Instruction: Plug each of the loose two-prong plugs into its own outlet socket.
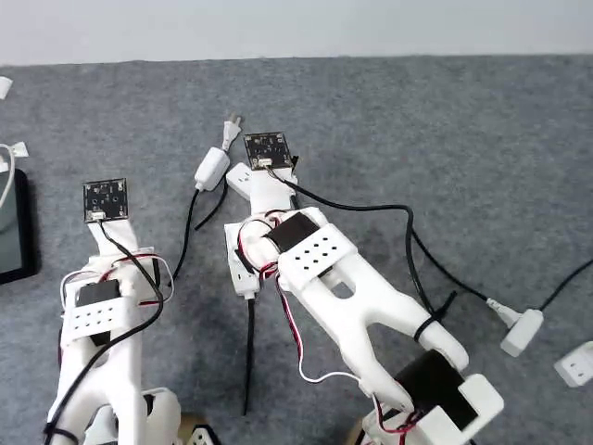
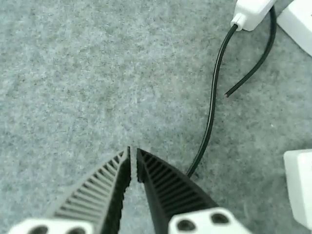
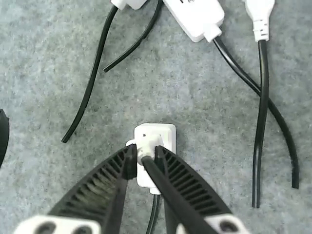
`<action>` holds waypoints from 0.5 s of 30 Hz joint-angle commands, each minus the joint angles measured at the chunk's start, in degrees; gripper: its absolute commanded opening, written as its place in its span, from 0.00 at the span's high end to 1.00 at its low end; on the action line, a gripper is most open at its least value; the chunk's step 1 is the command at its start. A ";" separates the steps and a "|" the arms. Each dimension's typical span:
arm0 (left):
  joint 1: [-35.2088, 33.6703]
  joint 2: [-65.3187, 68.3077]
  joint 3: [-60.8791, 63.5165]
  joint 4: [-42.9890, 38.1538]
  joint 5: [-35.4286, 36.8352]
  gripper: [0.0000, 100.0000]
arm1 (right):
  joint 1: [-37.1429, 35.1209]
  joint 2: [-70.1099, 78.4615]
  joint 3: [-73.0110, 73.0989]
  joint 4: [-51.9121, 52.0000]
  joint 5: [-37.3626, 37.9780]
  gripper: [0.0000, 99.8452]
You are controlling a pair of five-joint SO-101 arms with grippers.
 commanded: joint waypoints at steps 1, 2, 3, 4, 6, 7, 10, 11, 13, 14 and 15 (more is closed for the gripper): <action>-0.26 -1.49 -2.77 -1.67 0.62 0.98 | -0.40 0.13 -3.52 0.04 -0.97 0.99; -0.26 -1.49 -2.77 -1.67 0.62 0.98 | -0.40 0.48 -3.52 -0.04 -0.97 0.99; -0.26 -1.49 -2.77 -1.67 0.62 0.98 | -0.40 0.75 -3.52 -0.48 -0.97 0.99; -0.26 -1.49 -2.77 -1.67 0.62 0.98 | -0.40 0.75 -3.52 -0.57 -0.97 0.99; -0.26 -1.49 -2.77 -1.67 0.53 0.98 | -0.31 0.75 -3.52 -0.66 -0.79 0.99; -0.26 -1.49 -2.77 -1.67 0.53 0.98 | -0.31 0.75 -3.52 -0.66 -0.79 0.99; -0.26 -1.49 -2.77 -1.67 0.53 0.98 | -0.31 0.75 -3.52 -0.66 -0.70 0.99; -0.26 -1.49 -2.77 -1.67 0.53 0.98 | -0.22 0.75 -3.52 -0.66 -0.70 0.99; -0.26 -1.49 -2.77 -1.67 0.53 0.98 | -0.04 0.75 -3.52 -0.92 -0.53 0.99; -0.26 -1.49 -2.77 -1.67 0.53 0.98 | 0.31 0.75 -3.52 -1.01 -0.09 0.99; -0.26 -1.49 -2.77 -1.67 0.53 0.98 | 0.57 0.75 -3.52 -1.10 0.09 0.99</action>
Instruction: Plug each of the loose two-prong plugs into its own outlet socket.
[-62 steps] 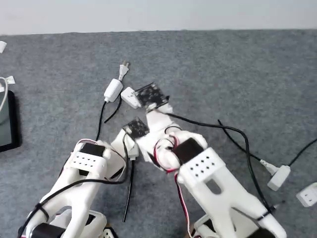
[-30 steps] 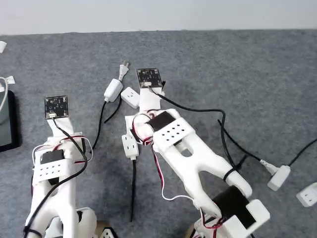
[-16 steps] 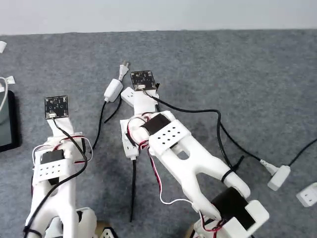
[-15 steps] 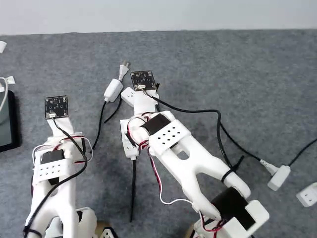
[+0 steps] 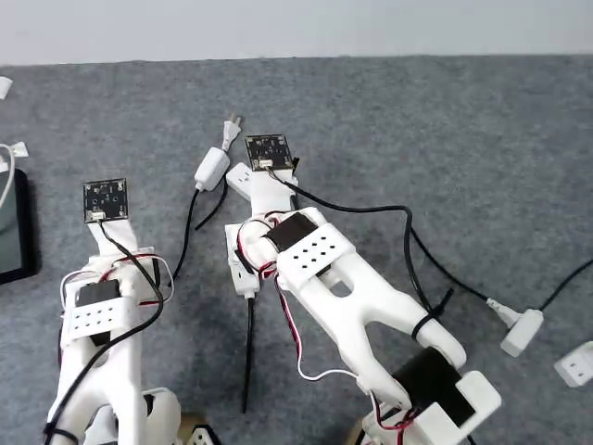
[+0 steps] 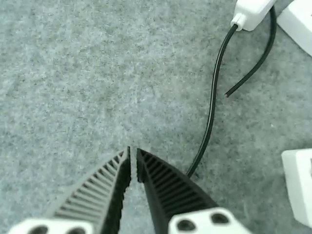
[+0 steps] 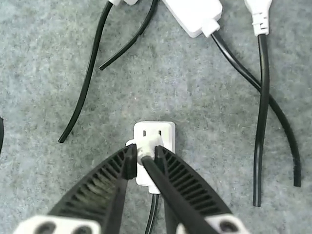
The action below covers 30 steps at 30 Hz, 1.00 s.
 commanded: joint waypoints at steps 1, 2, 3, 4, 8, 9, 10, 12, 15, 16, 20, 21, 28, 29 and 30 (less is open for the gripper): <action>-0.26 -1.49 -2.77 -1.67 0.53 0.98 | 0.75 -0.40 -3.52 -1.01 0.62 0.99; -0.26 -1.49 -2.77 -1.67 0.53 0.98 | 1.19 -0.40 -3.52 -1.01 0.88 0.99; -0.26 -1.49 -2.77 -1.67 0.53 0.98 | 1.45 -0.40 -3.52 -1.01 0.97 0.99; -0.26 -1.49 -2.77 -1.67 0.53 0.98 | 1.54 -0.40 -3.52 -1.01 0.97 0.99; -0.26 -1.49 -2.77 -1.67 0.53 0.98 | 1.89 -0.31 -3.52 -1.89 1.05 0.99; -0.26 -1.49 -2.77 -1.67 0.53 0.98 | 1.89 -0.13 -3.52 -2.07 1.05 0.99; -0.26 -1.49 -2.77 -1.67 0.53 0.98 | 1.89 0.04 -3.52 -2.33 1.58 0.99; -0.26 -1.49 -2.77 -1.67 0.53 0.98 | 1.89 0.13 -3.25 -2.59 1.93 0.99; -0.26 -1.49 -2.77 -1.67 0.53 0.98 | 1.89 0.22 -3.25 -2.68 2.02 0.99; -0.26 -1.49 -2.77 -1.67 0.53 0.98 | 1.89 0.22 -3.16 -2.68 2.02 0.99; -0.26 -1.49 -2.68 -1.67 0.53 0.98 | 1.71 1.19 -2.99 -2.68 2.11 0.99; -0.26 -1.49 -2.68 -1.67 0.53 0.98 | 1.71 2.07 -3.16 -2.68 2.11 0.99; -0.26 -1.49 -2.68 -1.58 0.53 0.98 | 1.45 7.34 -3.52 -3.82 3.69 0.99; -0.26 -1.49 -2.68 -1.58 0.53 0.98 | 1.45 7.25 -3.52 -3.56 3.69 0.99; -0.26 -1.49 -2.68 -1.58 0.53 0.98 | 1.45 7.08 -3.52 -3.47 3.78 0.99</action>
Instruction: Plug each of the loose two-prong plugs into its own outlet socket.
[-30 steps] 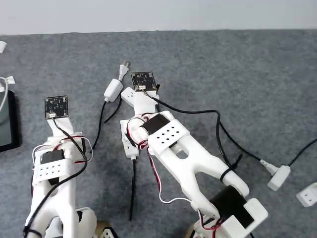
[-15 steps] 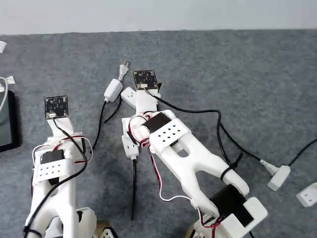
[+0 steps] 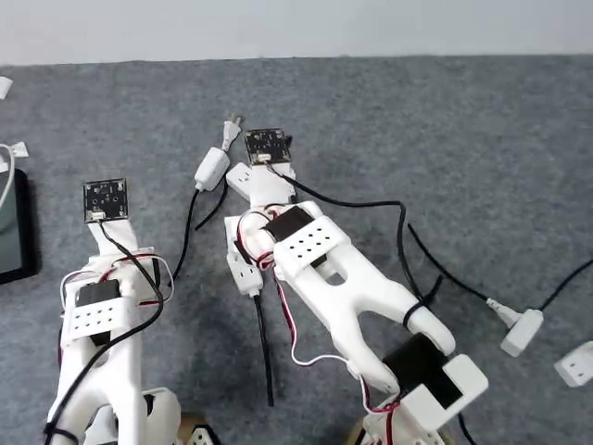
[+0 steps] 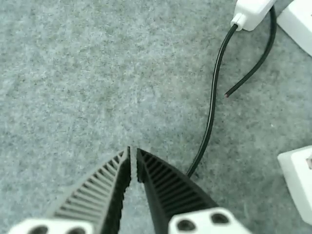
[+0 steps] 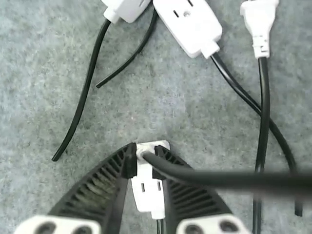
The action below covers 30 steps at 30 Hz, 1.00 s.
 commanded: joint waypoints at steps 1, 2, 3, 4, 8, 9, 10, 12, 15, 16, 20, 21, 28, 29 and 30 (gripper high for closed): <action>-0.26 -1.49 -2.68 -1.58 0.53 0.98 | 0.04 -0.13 0.09 0.22 1.05 0.99; -0.26 -1.49 -2.68 -1.58 0.53 0.98 | -0.04 -0.57 0.26 0.22 1.14 0.99; -0.26 -1.49 -2.68 -1.58 0.53 0.98 | -0.31 -0.92 0.35 0.31 1.49 0.99; -0.26 -1.49 -2.68 -1.58 0.53 0.98 | -0.57 -1.10 0.44 0.31 2.73 0.99; -0.26 -1.49 -2.68 -1.58 0.53 0.98 | -1.54 -1.71 3.16 -0.31 6.07 0.99; -0.26 -1.49 -2.68 -1.58 0.53 0.98 | -1.71 -1.80 3.52 -0.31 6.59 0.99; -0.26 -1.49 -2.68 -1.58 0.44 0.98 | -1.80 -1.80 3.52 -0.31 7.47 0.99; -0.26 -1.49 -2.68 -1.58 0.44 0.98 | -1.80 -1.80 3.78 -0.31 9.76 0.99; -0.26 -1.49 -2.68 -1.58 0.44 0.98 | -2.07 -1.80 3.87 -0.31 12.13 0.99; -0.26 -1.49 -2.68 -1.58 0.44 0.98 | -2.07 -1.63 3.87 -0.31 12.57 0.99; -0.35 -1.49 -2.68 -1.58 0.44 0.98 | -2.07 -1.45 3.78 -0.84 15.21 0.99; -0.35 -1.49 -2.68 -1.58 0.44 0.98 | -1.98 -1.45 3.78 -0.92 15.82 0.99; -0.44 -1.49 -2.68 -1.58 0.44 0.98 | -2.07 -1.80 3.78 -0.57 19.52 0.99; -0.44 -1.49 -2.68 -1.58 0.44 0.98 | -2.07 -1.80 3.78 -0.57 19.60 0.99; -0.44 -1.49 -2.68 -1.58 0.44 0.98 | -2.07 -1.80 3.78 -0.57 19.60 0.99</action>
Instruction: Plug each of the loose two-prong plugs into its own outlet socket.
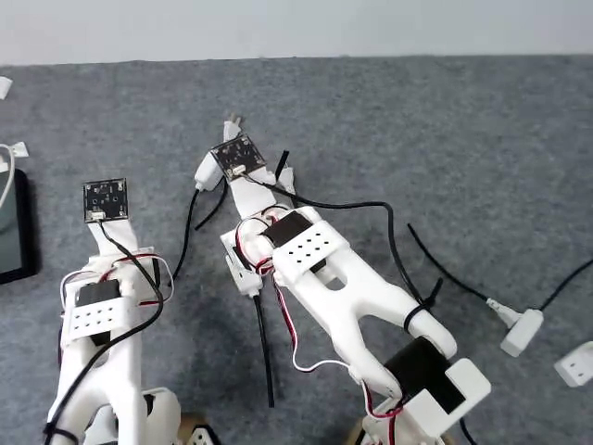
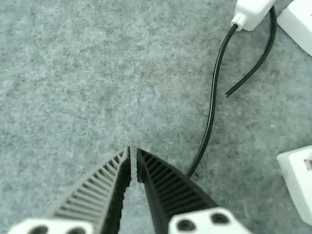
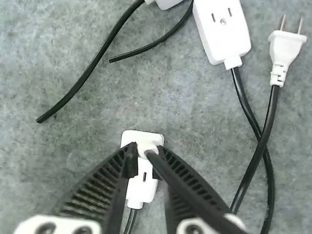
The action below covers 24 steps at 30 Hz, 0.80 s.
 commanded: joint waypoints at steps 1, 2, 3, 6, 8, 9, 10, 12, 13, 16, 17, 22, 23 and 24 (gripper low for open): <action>-0.44 -1.49 -2.68 -1.58 0.44 0.98 | -1.19 -0.04 0.97 0.04 1.32 0.99; -0.44 -1.49 -2.68 -1.58 0.44 0.98 | -1.19 -0.04 0.97 0.04 1.76 0.99; -0.44 -1.49 -2.68 -1.58 0.44 0.98 | -1.27 -0.22 0.97 0.04 2.46 0.99; -0.44 -1.49 -2.68 -1.58 0.44 0.98 | -1.36 -1.01 0.09 0.13 2.73 0.99; -0.44 -1.49 -2.68 -1.58 0.44 0.98 | -1.36 -2.51 -0.18 0.13 2.73 0.99; -0.44 -1.49 -2.68 -1.58 0.44 0.98 | -1.36 -3.30 -0.18 0.13 2.73 0.99; -0.44 -1.49 -2.68 -1.58 0.44 0.98 | -1.36 -3.74 -0.18 0.13 2.81 0.99; -0.44 -1.49 -2.68 -1.58 0.44 0.98 | -1.27 -4.53 0.00 0.22 2.90 0.99; -0.44 -1.49 -2.68 -1.58 0.44 0.98 | -1.27 -4.79 0.00 0.22 2.90 0.99; -0.44 -1.49 -2.68 -1.67 0.44 0.98 | -1.27 -4.97 -0.35 0.22 4.22 0.99; -0.44 -1.49 -2.68 -1.67 0.44 0.98 | -1.27 -4.97 -0.35 0.22 4.31 0.99; -0.44 -1.58 -2.68 -1.67 0.44 0.98 | -1.36 -4.97 -1.67 1.45 4.48 0.99; -0.44 -1.58 -2.68 -1.67 0.44 0.98 | -1.45 -4.97 -2.73 2.59 4.66 0.99; -0.44 -1.58 -2.68 -1.67 0.44 0.98 | -1.54 -4.88 -3.69 3.74 5.19 0.99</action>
